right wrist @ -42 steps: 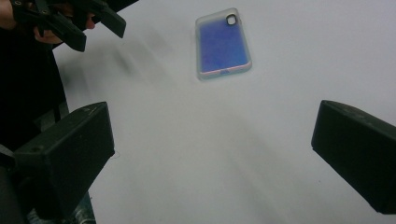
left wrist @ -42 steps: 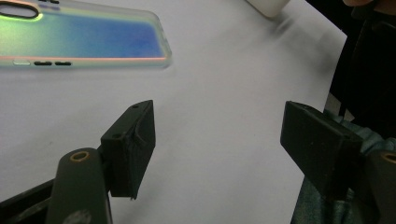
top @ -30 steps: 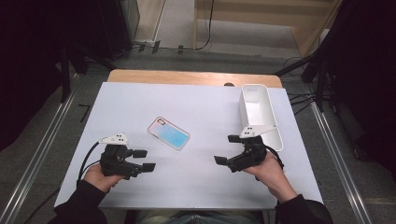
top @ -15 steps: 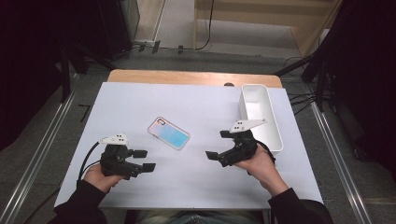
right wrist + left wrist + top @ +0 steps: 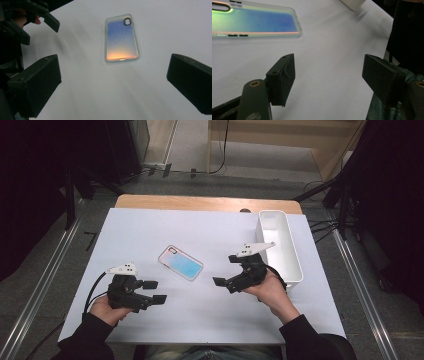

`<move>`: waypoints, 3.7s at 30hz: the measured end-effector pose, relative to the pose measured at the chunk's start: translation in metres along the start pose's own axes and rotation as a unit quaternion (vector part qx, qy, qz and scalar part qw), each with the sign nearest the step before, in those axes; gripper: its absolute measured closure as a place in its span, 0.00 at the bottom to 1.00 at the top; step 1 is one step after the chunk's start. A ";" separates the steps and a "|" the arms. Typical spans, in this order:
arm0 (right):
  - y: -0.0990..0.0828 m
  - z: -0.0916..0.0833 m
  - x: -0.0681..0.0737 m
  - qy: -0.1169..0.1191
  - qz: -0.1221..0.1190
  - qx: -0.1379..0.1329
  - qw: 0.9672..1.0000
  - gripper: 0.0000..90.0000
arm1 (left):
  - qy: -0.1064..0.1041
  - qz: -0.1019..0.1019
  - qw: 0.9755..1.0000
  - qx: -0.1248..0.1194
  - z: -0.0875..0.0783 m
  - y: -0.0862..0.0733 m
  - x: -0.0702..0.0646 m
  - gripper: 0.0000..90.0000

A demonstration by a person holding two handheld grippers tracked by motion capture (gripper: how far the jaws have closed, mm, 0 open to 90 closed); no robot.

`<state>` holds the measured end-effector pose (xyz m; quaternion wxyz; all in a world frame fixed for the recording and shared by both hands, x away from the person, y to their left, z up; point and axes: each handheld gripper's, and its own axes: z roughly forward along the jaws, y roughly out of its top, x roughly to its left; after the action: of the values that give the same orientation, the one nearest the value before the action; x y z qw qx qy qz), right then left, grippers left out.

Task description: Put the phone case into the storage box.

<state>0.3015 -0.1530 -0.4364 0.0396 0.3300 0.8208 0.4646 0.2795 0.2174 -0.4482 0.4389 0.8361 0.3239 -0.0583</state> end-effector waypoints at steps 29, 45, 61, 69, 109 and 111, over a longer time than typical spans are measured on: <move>0.027 0.046 -0.008 -0.003 -0.002 0.009 1.000 0.00 | 0.001 0.001 1.000 -0.001 -0.001 0.000 0.000 0.30; 0.041 0.071 -0.009 0.001 -0.004 0.016 1.000 0.00 | -0.002 0.002 1.000 -0.002 -0.001 -0.001 0.000 0.29; 0.047 0.100 -0.014 0.005 0.002 0.025 1.000 0.00 | 0.000 0.003 1.000 0.000 -0.001 -0.001 0.000 0.30; 0.057 0.115 -0.014 0.006 -0.001 0.020 1.000 0.00 | 0.000 0.004 1.000 0.001 -0.001 -0.001 0.000 0.30; 0.060 0.159 -0.015 0.005 -0.008 0.021 1.000 0.00 | -0.001 0.005 1.000 0.001 -0.001 -0.001 0.000 0.30; 0.058 0.161 -0.016 0.004 -0.012 0.024 1.000 0.00 | -0.002 0.006 1.000 0.002 -0.002 -0.001 0.000 0.30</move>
<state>0.4032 -0.0231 -0.4857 0.0338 0.3192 0.8358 0.4454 0.2788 0.2192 -0.4480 0.4382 0.8386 0.3184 -0.0577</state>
